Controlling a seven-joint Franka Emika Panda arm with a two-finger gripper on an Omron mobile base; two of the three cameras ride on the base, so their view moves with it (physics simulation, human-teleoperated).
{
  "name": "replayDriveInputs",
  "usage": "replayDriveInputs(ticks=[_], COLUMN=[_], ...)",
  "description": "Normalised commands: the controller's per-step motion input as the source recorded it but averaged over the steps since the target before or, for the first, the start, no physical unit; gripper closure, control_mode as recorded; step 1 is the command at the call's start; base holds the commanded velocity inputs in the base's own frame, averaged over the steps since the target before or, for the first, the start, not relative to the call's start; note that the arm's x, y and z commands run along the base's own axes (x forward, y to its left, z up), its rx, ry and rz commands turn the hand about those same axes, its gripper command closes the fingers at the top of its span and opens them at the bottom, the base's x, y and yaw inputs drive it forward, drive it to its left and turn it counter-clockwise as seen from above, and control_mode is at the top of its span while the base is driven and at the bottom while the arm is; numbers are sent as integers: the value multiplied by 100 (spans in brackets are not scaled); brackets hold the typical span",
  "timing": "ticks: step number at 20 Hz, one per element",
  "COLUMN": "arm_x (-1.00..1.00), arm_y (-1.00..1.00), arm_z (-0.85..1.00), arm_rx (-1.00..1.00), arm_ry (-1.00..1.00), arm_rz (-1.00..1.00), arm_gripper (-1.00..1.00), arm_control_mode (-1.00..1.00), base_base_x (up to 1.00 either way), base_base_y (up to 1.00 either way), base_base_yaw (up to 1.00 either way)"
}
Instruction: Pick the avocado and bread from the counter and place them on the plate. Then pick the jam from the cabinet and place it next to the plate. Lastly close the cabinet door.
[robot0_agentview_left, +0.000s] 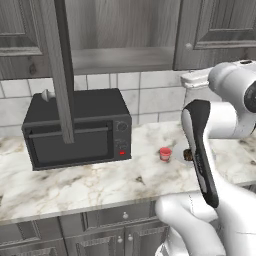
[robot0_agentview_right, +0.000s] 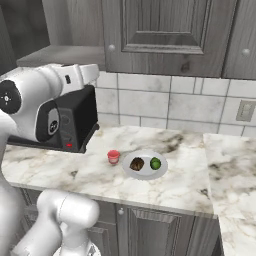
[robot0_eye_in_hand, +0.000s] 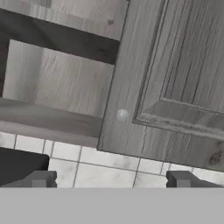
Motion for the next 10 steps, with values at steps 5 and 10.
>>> replayDriveInputs(ticks=[5,10], arm_x=[-6,-14], arm_y=[28,27], arm_z=[0,5], arm_rx=[39,40], arm_ry=[6,15], arm_rz=[10,3], arm_gripper=[-100,-100], arm_control_mode=[-100,-100], base_base_x=[0,0], base_base_y=[0,0], base_base_yaw=[0,0])
